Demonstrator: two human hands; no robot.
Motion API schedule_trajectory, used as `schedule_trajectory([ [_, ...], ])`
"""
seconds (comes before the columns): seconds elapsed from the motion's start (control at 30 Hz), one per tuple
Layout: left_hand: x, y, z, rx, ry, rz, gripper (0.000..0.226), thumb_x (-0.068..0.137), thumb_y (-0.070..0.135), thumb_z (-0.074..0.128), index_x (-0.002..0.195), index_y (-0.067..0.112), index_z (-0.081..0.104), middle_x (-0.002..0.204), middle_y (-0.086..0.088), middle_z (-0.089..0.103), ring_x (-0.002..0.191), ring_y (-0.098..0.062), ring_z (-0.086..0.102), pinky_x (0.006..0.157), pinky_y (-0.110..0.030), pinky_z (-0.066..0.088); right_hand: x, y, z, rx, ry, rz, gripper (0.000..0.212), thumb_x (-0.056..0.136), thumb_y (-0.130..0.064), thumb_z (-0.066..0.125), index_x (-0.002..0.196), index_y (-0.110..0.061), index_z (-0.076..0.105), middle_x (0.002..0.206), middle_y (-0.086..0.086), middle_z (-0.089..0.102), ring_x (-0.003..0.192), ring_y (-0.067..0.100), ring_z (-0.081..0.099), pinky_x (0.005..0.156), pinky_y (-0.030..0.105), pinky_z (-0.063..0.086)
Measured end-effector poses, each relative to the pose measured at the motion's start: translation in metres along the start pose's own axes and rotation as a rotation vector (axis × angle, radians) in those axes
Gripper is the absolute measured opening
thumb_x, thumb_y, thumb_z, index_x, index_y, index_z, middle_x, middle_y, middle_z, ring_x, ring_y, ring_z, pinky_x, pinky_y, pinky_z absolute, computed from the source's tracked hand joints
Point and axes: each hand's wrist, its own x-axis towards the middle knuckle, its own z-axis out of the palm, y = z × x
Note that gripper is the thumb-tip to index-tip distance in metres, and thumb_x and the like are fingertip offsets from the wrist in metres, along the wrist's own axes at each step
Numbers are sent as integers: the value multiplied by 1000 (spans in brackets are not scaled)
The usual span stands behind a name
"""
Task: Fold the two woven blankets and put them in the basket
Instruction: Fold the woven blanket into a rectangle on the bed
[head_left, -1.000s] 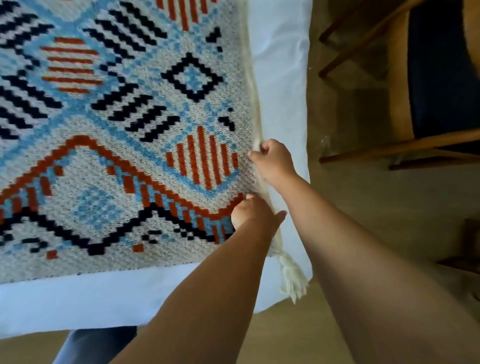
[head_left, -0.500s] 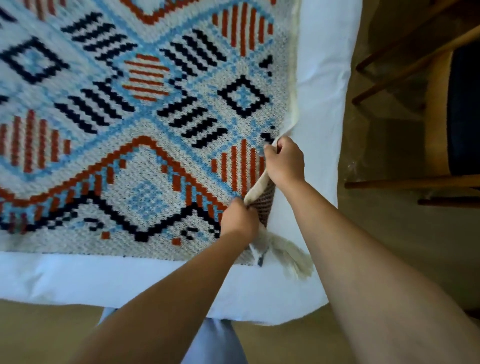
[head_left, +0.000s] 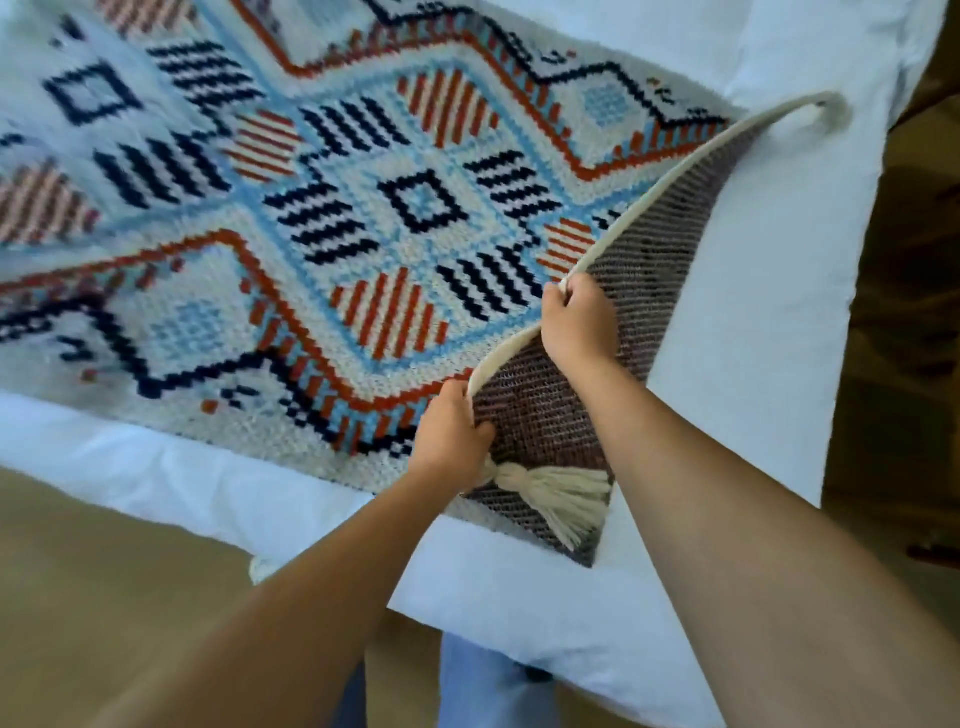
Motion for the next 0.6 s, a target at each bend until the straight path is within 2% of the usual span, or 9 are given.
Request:
schedule_trajectory([
  [0.03, 1, -17, -26, 13, -17, -10, 16, 86, 11, 55, 92, 20, 44, 80, 3, 52, 66, -12, 50, 51, -24, 37, -4, -22, 14, 11, 5, -4, 37, 95, -28, 41, 62, -21, 28, 57, -3, 35, 47, 13, 32, 43, 30, 19],
  [0.1, 2, -46, -73, 81, -15, -36, 9, 86, 8, 50, 84, 16, 47, 71, 3, 50, 60, -13, 49, 47, -23, 36, -9, -66, 40, 16, 6, -8, 39, 96, -27, 40, 61, -21, 24, 57, -1, 32, 47, 15, 28, 43, 31, 17],
  [0.2, 1, -107, -155, 127, 39, -104, 22, 90, 7, 38, 70, 15, 41, 64, -1, 46, 52, -14, 42, 37, -23, 27, -31, -140, 97, 64, -23, -11, 39, 97, -27, 41, 61, -21, 26, 58, -1, 35, 46, 15, 32, 41, 29, 21],
  [0.3, 2, -123, -189, 119, 143, -141, 13, 90, 6, 35, 81, 13, 42, 71, -5, 48, 59, -21, 45, 46, -30, 30, -35, -166, 121, 48, -18, -56, 39, 96, -26, 41, 62, -19, 26, 57, 1, 34, 47, 17, 31, 43, 31, 22],
  [0.4, 5, -166, -256, -6, 274, -255, 14, 90, 3, 33, 91, 15, 41, 72, -4, 47, 59, -21, 46, 44, -31, 30, -59, -234, 173, 14, -77, -139, 32, 97, -26, 39, 67, -18, 31, 59, -1, 35, 48, 15, 33, 43, 31, 21],
  [0.47, 12, -182, -289, -109, 325, -319, 18, 90, 3, 34, 101, 13, 44, 83, -8, 52, 75, -30, 55, 54, -34, 40, -64, -267, 198, 4, -105, -140, 22, 98, -27, 38, 79, -15, 39, 64, -1, 42, 51, 15, 40, 43, 29, 27],
  [0.53, 18, -199, -321, -231, 353, -380, 24, 89, -1, 36, 107, 11, 47, 95, -13, 54, 88, -34, 58, 66, -42, 49, -65, -291, 222, -5, -121, -130, 19, 98, -26, 37, 86, -12, 43, 71, 1, 47, 60, 20, 49, 49, 33, 39],
  [0.6, 24, -217, -343, -219, 351, -378, 21, 90, -1, 36, 104, 11, 47, 95, -14, 54, 82, -30, 57, 62, -41, 50, -65, -311, 240, -4, -127, -121, 18, 98, -24, 37, 90, -10, 46, 74, 2, 48, 67, 23, 52, 52, 34, 41],
])
